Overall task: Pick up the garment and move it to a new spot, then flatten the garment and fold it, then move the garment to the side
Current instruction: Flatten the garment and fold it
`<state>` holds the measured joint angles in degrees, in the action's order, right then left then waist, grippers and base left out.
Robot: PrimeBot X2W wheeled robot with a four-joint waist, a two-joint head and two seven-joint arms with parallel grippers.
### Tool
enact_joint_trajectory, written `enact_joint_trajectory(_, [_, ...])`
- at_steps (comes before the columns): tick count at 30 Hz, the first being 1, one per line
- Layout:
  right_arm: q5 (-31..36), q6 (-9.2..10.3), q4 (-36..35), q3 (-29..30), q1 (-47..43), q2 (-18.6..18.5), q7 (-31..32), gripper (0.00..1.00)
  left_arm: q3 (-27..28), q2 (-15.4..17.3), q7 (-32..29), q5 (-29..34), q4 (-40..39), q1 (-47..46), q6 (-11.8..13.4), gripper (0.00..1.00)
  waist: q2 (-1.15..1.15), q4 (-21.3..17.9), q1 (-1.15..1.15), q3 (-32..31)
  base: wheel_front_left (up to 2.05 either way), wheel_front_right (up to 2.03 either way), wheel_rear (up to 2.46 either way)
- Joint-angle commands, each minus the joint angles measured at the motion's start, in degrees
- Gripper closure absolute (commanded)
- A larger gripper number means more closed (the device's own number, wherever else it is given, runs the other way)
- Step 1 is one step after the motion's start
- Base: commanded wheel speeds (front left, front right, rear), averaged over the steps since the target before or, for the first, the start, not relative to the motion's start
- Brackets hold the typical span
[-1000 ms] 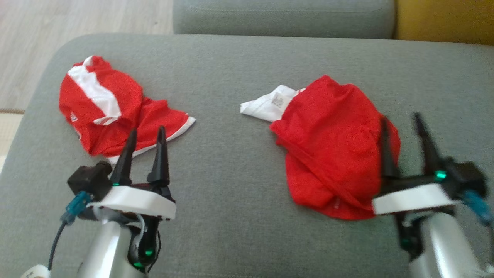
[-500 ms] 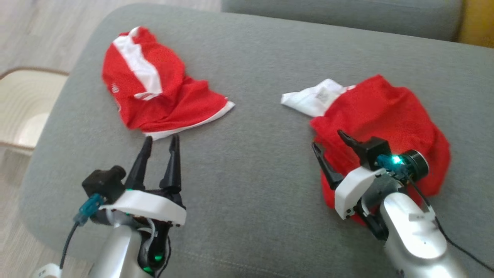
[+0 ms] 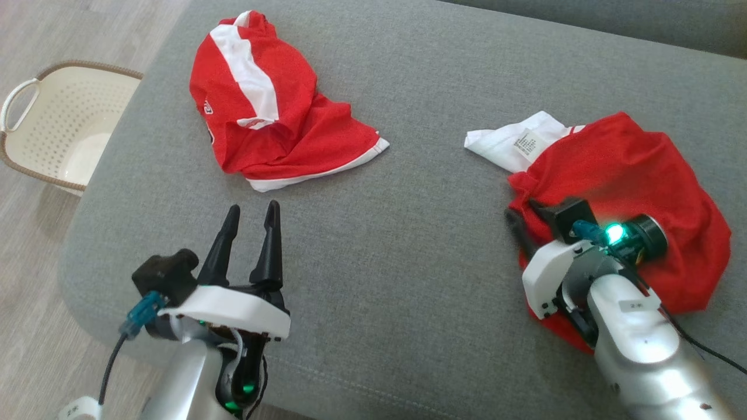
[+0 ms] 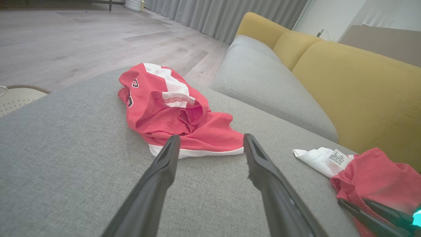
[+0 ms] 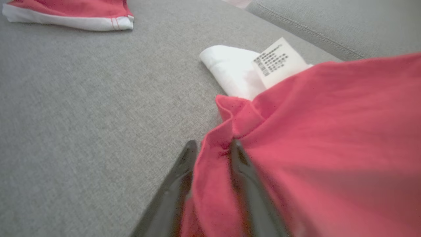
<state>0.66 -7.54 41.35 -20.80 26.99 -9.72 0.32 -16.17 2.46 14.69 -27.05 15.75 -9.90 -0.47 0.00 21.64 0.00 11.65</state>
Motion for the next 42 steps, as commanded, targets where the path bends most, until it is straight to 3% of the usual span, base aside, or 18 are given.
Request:
enact_joint_trajectory(1, [-0.08,0.05,-1.26,-0.71,1.61,0.54,-1.05,1.00,1.54,0.43,0.30,-0.42,-2.01,-2.67,0.15,0.00,0.00,-0.08,0.00,-0.06,0.00,0.00,0.00])
enact_joint_trajectory(8, [-3.32,0.05,-4.03,-2.32,2.77,3.59,-7.52,1.00,2.44,0.43,0.30,-0.24,-1.27,-2.23,0.53,0.00,0.00,-1.96,0.00,-2.49,0.00,0.00,0.00])
enact_joint_trajectory(16, [-11.40,0.05,-16.02,-1.24,6.19,4.66,-11.42,1.00,4.55,0.43,0.30,0.65,-1.16,-0.93,0.25,0.00,0.00,-6.76,0.00,-5.65,0.00,0.00,0.00])
enact_joint_trajectory(25, [-16.09,0.05,-28.95,15.32,5.08,-2.32,-5.42,1.00,5.24,0.42,0.30,0.59,-1.40,-0.46,-0.15,0.00,0.00,-12.12,0.00,-5.71,0.00,0.00,0.00])
enact_joint_trajectory(30, [-16.53,0.05,-28.08,25.90,2.10,-7.81,-2.10,1.00,4.99,0.42,0.30,0.56,-1.28,-0.90,-0.18,0.00,0.00,-14.03,0.00,-4.83,0.00,0.00,0.00])
enact_joint_trajectory(33, [-16.31,0.05,-22.93,33.14,1.69,-10.00,0.11,1.00,4.82,0.42,0.30,0.65,-1.22,-1.55,-0.30,0.00,0.00,-14.95,0.00,-3.89,0.00,0.00,0.00])
enact_joint_trajectory(34, [-14.56,0.05,-20.29,36.34,1.74,-10.80,0.77,0.04,4.75,0.42,0.30,0.66,-1.19,-1.77,-0.32,0.00,0.00,-15.15,0.00,-3.61,0.00,0.00,0.00])
enact_joint_trajectory(35, [-12.33,0.05,-17.44,39.64,1.96,-11.34,1.59,0.00,4.63,0.42,0.30,0.63,-1.16,-2.00,-0.33,0.00,0.00,-15.27,0.00,-3.32,0.00,0.00,0.00])
enact_joint_trajectory(36, [-12.33,0.05,-17.44,39.64,1.96,-11.34,1.59,0.00,4.63,0.42,0.30,0.63,-1.16,-2.00,-0.33,0.00,0.00,-15.27,0.00,-3.32,0.00,0.00,0.00])
enact_joint_trajectory(38, [-7.54,0.05,-12.99,44.98,2.97,-11.39,2.16,0.00,4.33,0.42,0.30,0.52,-1.00,-2.41,-0.39,0.00,0.00,-15.40,0.00,-2.94,0.00,0.00,0.00])
enact_joint_trajectory(42, [-2.17,0.05,-10.21,49.13,5.91,-8.31,-0.40,0.00,3.97,0.42,0.30,0.55,-0.74,-2.93,-0.44,0.00,0.00,-15.86,0.00,-2.23,0.00,0.00,0.00])
